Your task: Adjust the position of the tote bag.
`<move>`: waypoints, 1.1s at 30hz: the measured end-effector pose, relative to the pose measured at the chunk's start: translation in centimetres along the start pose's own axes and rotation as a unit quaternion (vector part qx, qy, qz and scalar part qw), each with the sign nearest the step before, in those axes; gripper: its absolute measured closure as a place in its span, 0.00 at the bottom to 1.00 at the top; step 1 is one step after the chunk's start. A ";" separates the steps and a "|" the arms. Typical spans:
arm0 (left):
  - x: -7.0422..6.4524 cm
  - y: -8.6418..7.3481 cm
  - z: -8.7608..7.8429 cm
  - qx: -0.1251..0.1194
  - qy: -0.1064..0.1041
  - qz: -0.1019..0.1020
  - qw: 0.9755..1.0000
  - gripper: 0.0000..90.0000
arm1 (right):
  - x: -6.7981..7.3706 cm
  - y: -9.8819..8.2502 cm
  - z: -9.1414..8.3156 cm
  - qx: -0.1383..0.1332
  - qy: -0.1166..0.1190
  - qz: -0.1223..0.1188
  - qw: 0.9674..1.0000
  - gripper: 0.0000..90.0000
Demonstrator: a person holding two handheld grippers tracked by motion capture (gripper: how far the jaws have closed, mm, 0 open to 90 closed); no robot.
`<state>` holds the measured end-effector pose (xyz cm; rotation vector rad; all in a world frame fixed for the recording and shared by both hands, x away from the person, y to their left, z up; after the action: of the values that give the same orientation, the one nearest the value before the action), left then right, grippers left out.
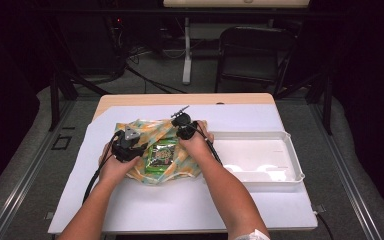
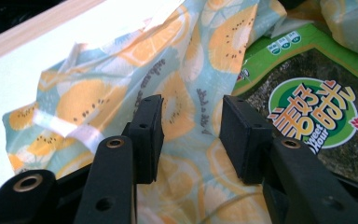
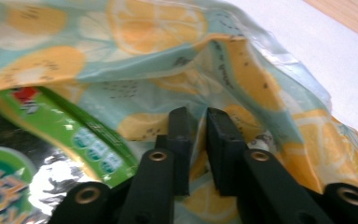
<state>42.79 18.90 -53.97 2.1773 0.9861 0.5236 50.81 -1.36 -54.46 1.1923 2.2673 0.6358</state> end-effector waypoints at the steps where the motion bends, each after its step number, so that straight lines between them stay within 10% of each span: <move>1: 0.0 0.1 0.0 0.000 -0.002 0.000 1.000 0.65 | 0.2 0.0 -0.2 -0.009 0.004 0.005 1.000 0.85; 19: -0.2 1.5 0.7 -0.011 -0.024 -0.003 1.000 0.68 | 2.5 -0.4 -7.2 -0.076 0.050 -0.028 0.995 0.78; 33: -0.1 1.4 0.6 -0.010 -0.023 -0.011 1.000 0.70 | 6.3 -2.2 -7.7 -0.061 0.054 -0.078 0.994 0.88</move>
<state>43.79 17.90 -53.35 2.1481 0.9743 0.4686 41.60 1.53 -51.16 0.9332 2.3451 0.7823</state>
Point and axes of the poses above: each handheld gripper's, and its own axes: z roughly forward along the jaws, y roughly out of its top, x roughly to its left, the point moved 2 cm from there along z, roughly forward along the jaws, and after that the axes turned 7 degrees about -y, right-handed, at the moved point
